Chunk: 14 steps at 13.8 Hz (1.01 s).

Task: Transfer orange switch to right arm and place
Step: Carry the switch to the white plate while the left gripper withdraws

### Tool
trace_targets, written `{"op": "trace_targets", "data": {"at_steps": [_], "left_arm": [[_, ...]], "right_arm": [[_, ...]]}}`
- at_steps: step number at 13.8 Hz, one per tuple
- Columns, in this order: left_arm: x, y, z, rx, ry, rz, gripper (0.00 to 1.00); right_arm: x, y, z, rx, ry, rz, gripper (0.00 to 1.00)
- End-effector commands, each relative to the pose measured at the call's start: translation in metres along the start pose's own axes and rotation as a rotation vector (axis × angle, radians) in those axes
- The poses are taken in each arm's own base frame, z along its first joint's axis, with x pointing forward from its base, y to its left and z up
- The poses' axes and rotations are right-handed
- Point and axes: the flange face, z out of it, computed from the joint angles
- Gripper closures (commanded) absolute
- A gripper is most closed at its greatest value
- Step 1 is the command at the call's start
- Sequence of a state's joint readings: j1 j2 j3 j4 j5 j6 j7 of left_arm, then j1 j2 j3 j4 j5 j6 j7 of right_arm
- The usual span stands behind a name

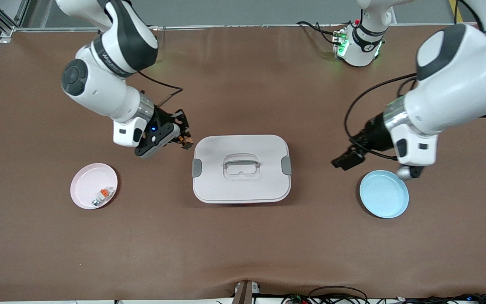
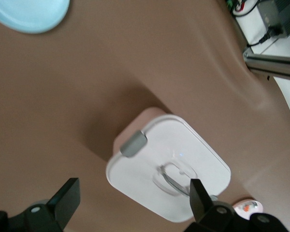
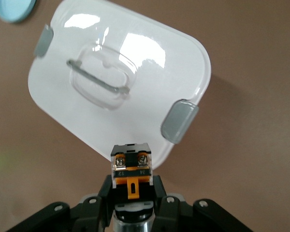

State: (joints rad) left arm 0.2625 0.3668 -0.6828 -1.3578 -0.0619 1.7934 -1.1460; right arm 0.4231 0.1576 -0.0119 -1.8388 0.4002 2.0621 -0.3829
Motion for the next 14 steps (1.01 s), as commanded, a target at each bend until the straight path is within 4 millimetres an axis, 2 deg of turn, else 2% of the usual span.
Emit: {"op": "trace_targets", "data": {"at_steps": [1, 4, 5, 7, 8, 11, 12, 13, 14], "left_arm": [[0.015, -0.017, -0.011, 0.056, 0.089, 0.075, 0.00], [0.026, -0.031, -0.016, 0.191, 0.184, 0.222, 0.00], [0.029, -0.035, -0.026, 0.196, 0.209, 0.255, 0.00], [0.046, -0.056, -0.060, 0.205, 0.252, 0.338, 0.00], [0.054, -0.065, -0.066, 0.230, 0.238, 0.399, 0.00], [0.070, -0.097, -0.096, 0.298, 0.219, 0.551, 0.00], [0.063, -0.105, -0.110, 0.333, 0.248, 0.609, 0.00], [0.054, -0.110, -0.105, 0.370, 0.235, 0.666, 0.00], [0.051, -0.120, -0.118, 0.352, 0.234, 0.675, 0.00]], "right_arm": [[-0.014, 0.040, -0.018, -0.022, -0.041, -0.203, 1.00], [-0.033, 0.091, -0.035, -0.133, -0.129, -0.383, 1.00], [-0.038, 0.104, -0.040, -0.150, -0.146, -0.444, 1.00], [-0.053, 0.143, -0.050, -0.155, -0.155, -0.517, 1.00], [-0.060, 0.159, -0.054, -0.157, -0.154, -0.557, 1.00], [-0.078, 0.205, -0.052, -0.178, -0.199, -0.642, 1.00], [-0.083, 0.218, -0.048, -0.187, -0.214, -0.664, 1.00], [-0.088, 0.232, -0.045, -0.191, -0.217, -0.688, 1.00], [-0.092, 0.244, -0.038, -0.189, -0.223, -0.719, 1.00]]}}
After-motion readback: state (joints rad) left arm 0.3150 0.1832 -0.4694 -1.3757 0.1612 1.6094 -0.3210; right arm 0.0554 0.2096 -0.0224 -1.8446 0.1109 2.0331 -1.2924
